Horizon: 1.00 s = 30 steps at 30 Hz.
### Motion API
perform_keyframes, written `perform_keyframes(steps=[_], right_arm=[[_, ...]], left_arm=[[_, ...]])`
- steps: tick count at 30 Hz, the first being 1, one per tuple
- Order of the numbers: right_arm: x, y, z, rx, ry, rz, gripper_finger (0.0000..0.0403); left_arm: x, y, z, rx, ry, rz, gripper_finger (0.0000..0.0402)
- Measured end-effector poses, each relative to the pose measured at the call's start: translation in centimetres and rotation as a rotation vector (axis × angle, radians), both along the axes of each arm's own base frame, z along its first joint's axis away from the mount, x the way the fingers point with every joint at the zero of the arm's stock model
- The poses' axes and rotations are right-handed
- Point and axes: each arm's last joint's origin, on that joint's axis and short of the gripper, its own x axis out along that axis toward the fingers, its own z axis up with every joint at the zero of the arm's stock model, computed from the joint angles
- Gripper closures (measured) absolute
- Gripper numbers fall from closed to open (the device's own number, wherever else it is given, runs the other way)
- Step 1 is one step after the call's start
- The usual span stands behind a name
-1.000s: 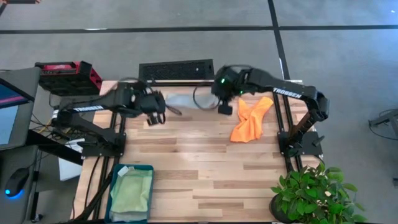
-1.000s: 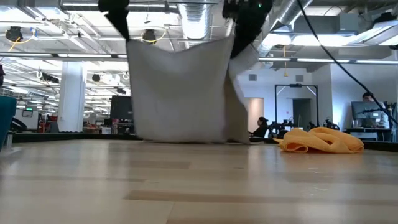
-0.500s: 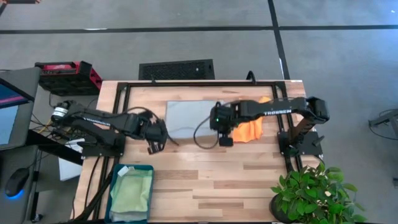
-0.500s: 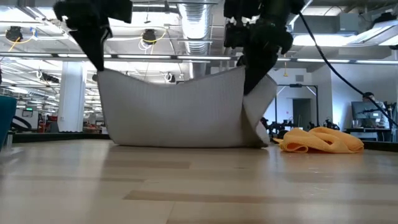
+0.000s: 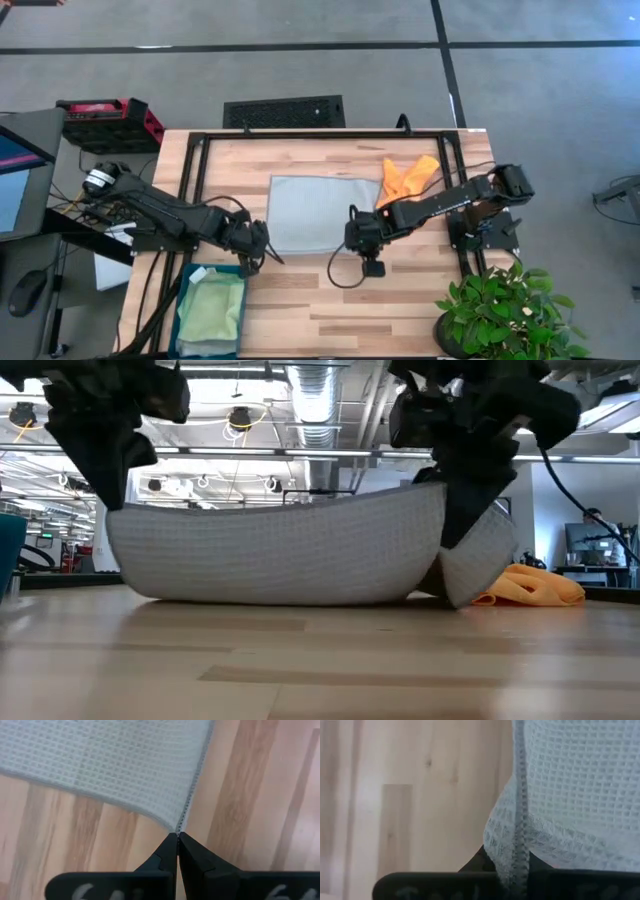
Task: Fold microfiber towels
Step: Fold the gray microfiber towel
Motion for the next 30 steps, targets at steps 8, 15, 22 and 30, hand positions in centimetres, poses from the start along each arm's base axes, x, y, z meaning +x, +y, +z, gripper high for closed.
perform_keyframes(steps=[8,15,22,30], right_arm=[[0.2,-0.9,-0.1,-0.103,-0.029,-0.129,0.0387],[0.5,-4.2,-0.4,-0.196,-0.01,-0.284,0.039],[0.4,-7.9,-1.2,-0.28,0.049,-0.411,0.0389],[0.2,-10.6,-1.6,-0.38,0.073,-0.497,0.0388]], left_arm=[[0.4,1.6,-0.3,0.146,-0.057,0.134,0.0401],[1.1,4.8,-0.1,0.327,-0.116,0.304,0.0401],[1.8,7.9,-0.5,0.422,-0.131,0.463,0.0401],[4.0,10.9,-3.1,0.494,-0.074,0.487,0.0401]])
